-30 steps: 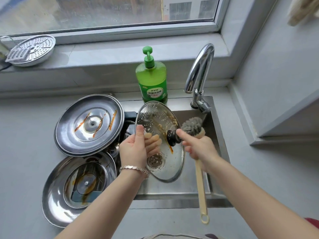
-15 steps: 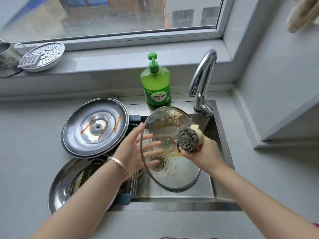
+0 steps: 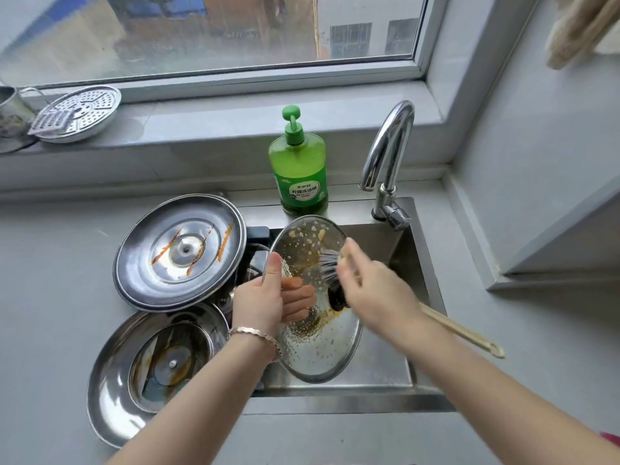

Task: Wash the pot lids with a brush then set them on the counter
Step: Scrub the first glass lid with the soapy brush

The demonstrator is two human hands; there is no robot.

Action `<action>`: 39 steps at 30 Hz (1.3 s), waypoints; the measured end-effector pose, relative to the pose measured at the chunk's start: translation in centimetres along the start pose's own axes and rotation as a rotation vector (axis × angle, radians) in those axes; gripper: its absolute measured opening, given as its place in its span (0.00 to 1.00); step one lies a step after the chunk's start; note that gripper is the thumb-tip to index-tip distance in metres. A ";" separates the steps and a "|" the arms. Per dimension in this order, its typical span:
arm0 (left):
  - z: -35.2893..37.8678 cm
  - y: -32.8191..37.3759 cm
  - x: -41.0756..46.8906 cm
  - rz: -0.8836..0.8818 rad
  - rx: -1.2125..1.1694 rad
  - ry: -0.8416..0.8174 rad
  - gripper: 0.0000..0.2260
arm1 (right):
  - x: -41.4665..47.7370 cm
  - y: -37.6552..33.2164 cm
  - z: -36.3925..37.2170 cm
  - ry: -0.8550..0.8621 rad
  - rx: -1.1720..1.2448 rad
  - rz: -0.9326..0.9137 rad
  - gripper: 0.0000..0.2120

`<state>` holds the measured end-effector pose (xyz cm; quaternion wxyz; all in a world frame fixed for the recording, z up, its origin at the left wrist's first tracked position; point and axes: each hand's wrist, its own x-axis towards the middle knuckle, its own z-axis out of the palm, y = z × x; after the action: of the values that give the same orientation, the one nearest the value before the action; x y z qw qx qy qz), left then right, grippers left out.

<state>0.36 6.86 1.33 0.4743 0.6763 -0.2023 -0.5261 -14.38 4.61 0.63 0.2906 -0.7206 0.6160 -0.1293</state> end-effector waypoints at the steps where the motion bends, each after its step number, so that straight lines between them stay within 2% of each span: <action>1: 0.1 0.0 -0.2 0.011 0.016 0.006 0.23 | -0.9 -1.2 0.5 0.017 -0.017 -0.092 0.25; 3: 0.1 0.0 -0.3 0.025 0.031 0.021 0.23 | -1.3 -1.9 0.9 -0.025 0.056 -0.170 0.22; 4: -0.1 0.0 -0.4 0.022 0.019 0.022 0.23 | -0.7 -1.4 0.9 -0.049 0.158 -0.111 0.19; 6: -0.5 0.2 -0.8 0.018 -0.008 0.001 0.23 | 1.4 1.1 0.4 0.017 0.381 0.106 0.11; 8: -0.7 0.4 -1.2 0.056 0.001 -0.021 0.23 | 1.7 2.4 0.5 0.056 0.457 0.221 0.11; 12: -0.7 1.0 -1.3 0.110 0.051 -0.034 0.23 | -1.1 -0.2 1.5 -0.005 0.446 -0.038 0.17; 13: -0.7 1.1 -1.4 0.106 0.051 -0.039 0.23 | -0.7 0.0 1.3 0.003 0.454 -0.043 0.20; 16: -0.4 0.9 -2.0 0.095 0.049 -0.056 0.21 | 2.2 2.2 1.0 0.092 0.539 0.202 0.21; 17: -0.2 0.8 -2.1 0.096 0.047 -0.053 0.20 | 2.1 2.1 1.0 0.104 0.530 0.202 0.20; 20: 0.1 0.8 -1.9 0.095 0.047 -0.056 0.19 | 0.0 -0.5 1.2 0.021 0.482 -0.017 0.19; 21: 0.0 0.8 -1.7 0.092 0.048 -0.062 0.18 | 0.3 -0.5 1.1 0.010 0.476 -0.038 0.20; 24: -0.2 0.7 -2.0 0.078 0.062 -0.105 0.14 | 3.4 1.5 0.1 0.077 0.526 0.131 0.20; 25: -0.1 0.6 -2.1 0.084 0.075 -0.125 0.12 | 3.8 1.7 0.0 0.081 0.525 0.133 0.20; 29: -0.3 0.5 -1.5 0.065 0.105 -0.121 0.07 | 2.2 -1.0 -0.4 0.008 0.419 -0.057 0.21; 33: -0.8 0.7 -1.5 0.098 0.154 -0.142 0.08 | 4.8 1.3 -1.1 0.065 0.464 0.109 0.20; 37: -1.1 1.2 -1.2 0.113 0.141 -0.105 0.07 | 2.8 0.6 -0.1 0.028 0.474 -0.032 0.08; 39: -1.3 1.6 -1.3 0.108 0.112 -0.120 0.07 | 3.2 1.4 0.0 0.050 0.523 0.003 0.11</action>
<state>1.46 7.63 3.39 0.4507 0.6571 -0.2955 -0.5271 -14.81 1.43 -0.74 0.4520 -0.6166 0.5697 -0.3016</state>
